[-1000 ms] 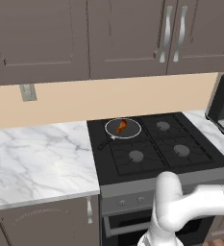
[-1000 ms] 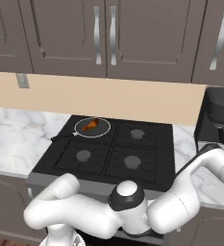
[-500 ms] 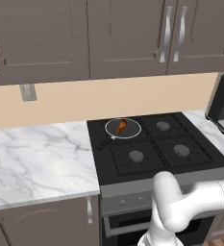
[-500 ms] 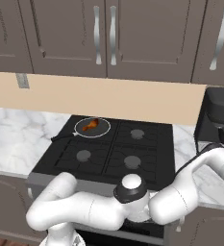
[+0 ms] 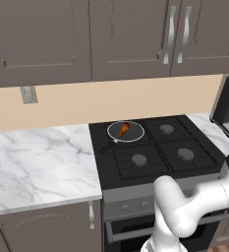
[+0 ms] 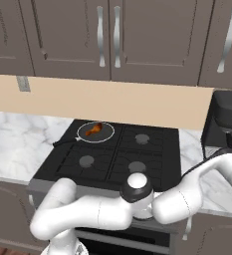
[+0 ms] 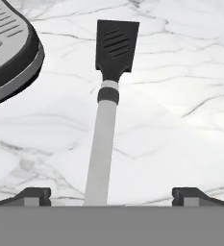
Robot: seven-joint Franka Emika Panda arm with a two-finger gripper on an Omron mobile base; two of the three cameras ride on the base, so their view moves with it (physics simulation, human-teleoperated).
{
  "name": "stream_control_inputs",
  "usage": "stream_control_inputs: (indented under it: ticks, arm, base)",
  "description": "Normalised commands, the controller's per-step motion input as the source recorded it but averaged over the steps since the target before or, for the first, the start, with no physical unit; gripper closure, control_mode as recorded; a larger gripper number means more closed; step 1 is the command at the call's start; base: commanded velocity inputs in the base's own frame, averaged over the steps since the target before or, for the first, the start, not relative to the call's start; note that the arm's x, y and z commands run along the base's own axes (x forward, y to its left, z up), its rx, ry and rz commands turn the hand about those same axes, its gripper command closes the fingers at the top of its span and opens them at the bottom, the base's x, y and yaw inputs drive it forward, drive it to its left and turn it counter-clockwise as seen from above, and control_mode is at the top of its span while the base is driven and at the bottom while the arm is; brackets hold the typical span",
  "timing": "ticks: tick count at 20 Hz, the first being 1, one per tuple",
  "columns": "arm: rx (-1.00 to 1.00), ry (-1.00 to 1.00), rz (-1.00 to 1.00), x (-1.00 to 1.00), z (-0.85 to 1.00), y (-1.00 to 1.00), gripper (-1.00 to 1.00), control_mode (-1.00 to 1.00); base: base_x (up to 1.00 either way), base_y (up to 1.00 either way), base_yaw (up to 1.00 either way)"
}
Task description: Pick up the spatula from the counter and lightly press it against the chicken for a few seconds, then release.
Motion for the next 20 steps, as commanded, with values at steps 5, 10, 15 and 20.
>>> stream_control_inputs:
  ticks: [5, 10, 15, 20]
  arm:
    - [0.0, 0.0, 0.0, 0.05, -0.05, -0.03, -1.0, -1.0]
    - [0.0, 0.0, 0.0, 0.0, 0.0, 0.0, -1.0, -1.0]
    - [0.0, 0.0, 0.0, 0.0, 0.0, 0.0, -1.0, -1.0]
    - [0.0, 0.0, 0.0, 0.0, 0.0, 0.0, -1.0, -1.0]
  base:
    - [0.0, 0.0, 0.0]
    - [0.0, 0.0, 0.0]
    - [0.0, 0.0, 0.0]
    - [0.0, 0.0, 0.0]
